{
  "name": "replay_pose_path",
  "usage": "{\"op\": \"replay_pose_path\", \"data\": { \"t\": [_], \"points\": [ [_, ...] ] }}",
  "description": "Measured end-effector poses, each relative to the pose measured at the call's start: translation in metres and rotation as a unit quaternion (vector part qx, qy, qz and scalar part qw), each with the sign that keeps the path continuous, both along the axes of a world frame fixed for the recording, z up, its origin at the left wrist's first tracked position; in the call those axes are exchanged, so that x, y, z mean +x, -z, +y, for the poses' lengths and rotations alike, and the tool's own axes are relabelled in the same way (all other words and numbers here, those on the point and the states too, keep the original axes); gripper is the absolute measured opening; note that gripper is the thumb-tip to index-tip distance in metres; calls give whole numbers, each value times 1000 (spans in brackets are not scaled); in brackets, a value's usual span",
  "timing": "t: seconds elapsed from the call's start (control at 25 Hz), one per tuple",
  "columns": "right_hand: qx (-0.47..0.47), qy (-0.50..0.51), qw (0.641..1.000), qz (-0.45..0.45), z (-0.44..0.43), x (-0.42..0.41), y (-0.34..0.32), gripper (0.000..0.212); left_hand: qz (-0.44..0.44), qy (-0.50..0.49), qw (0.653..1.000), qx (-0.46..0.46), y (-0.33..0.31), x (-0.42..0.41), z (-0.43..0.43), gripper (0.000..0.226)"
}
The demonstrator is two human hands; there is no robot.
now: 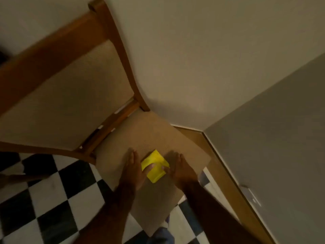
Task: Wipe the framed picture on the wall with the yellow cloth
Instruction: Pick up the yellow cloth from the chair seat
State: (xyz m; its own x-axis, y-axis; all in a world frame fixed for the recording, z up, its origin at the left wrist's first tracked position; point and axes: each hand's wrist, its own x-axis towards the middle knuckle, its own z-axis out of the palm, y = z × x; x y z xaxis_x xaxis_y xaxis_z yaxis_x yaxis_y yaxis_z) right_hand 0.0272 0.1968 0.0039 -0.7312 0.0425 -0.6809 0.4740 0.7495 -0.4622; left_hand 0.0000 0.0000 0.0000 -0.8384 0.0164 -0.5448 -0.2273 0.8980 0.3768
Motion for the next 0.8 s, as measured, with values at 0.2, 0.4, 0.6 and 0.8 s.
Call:
{"op": "replay_pose_path", "data": {
  "t": [0.2, 0.4, 0.6, 0.8],
  "points": [
    [-19, 56, 998, 30, -31, -1, 53, 71, 10, -25, 998, -64, 48, 5, 13, 65],
    [-93, 151, 984, -12, -31, -14, 55, 63, 14, -122, 991, 44, 46, -7, 17, 31],
    [-111, 239, 964, -25, 3, -31, 7, 42, 23, -191, 969, 157, 0, -18, 23, 30],
    [-209, 313, 926, 15, 53, -51, -92, 35, 32, -288, 902, 322, -86, -42, 64, 28]
  ]
}}
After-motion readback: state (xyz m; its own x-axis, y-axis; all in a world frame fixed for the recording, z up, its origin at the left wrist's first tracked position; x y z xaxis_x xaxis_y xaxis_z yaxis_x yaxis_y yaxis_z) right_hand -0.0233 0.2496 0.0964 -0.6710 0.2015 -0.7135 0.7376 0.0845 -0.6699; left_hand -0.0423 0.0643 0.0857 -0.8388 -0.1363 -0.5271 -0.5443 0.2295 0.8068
